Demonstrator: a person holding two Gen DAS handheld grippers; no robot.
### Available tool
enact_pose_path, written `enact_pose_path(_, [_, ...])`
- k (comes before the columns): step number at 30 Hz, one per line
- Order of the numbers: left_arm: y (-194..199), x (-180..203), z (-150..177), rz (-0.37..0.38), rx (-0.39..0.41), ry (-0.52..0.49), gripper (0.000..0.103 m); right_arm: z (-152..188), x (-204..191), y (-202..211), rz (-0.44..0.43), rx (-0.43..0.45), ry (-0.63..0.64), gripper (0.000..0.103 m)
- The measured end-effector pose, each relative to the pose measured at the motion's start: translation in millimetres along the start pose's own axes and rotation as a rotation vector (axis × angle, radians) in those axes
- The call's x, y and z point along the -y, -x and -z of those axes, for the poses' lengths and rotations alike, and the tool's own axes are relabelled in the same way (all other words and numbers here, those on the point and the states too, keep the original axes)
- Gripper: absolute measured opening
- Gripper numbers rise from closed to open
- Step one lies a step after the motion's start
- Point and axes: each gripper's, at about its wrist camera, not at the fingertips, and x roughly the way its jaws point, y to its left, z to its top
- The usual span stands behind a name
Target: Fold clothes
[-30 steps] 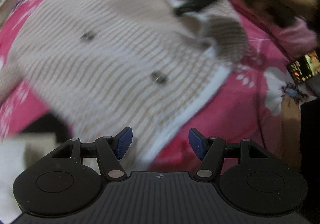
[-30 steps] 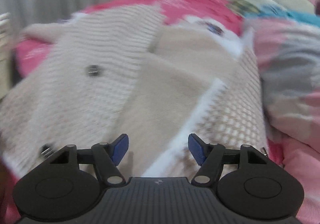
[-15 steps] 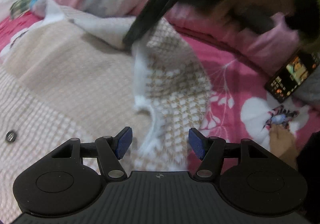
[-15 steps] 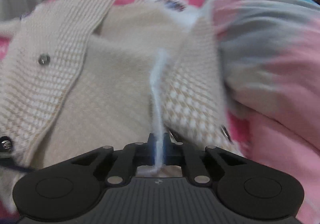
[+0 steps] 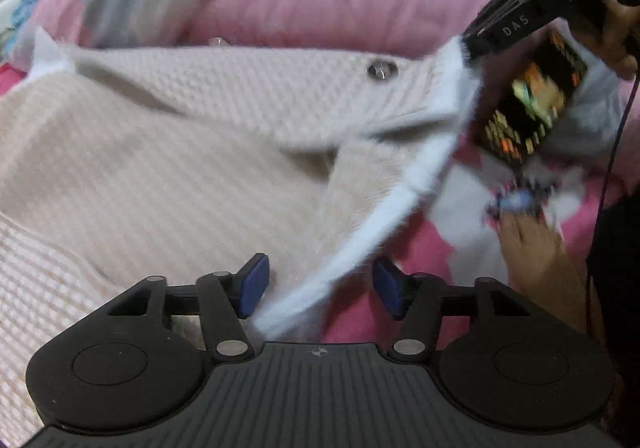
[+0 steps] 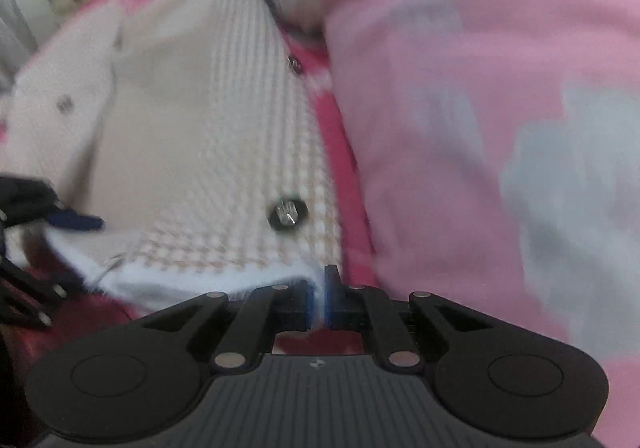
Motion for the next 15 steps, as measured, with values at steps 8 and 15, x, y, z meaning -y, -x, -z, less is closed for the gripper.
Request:
enact_pose_path(8, [-2.4, 20.1, 16.9, 0.114, -0.087, 0.008, 0.044, 1.7, -20.6, 2.4, 0.101, -0.022, 0.228, 0.034])
enact_pose_path(15, [35.4, -6.0, 19.7, 0.279, -0.040, 0.244, 0.071, 2.5, -23.8, 45.4, 0.181, -0.009, 0.395, 0.055])
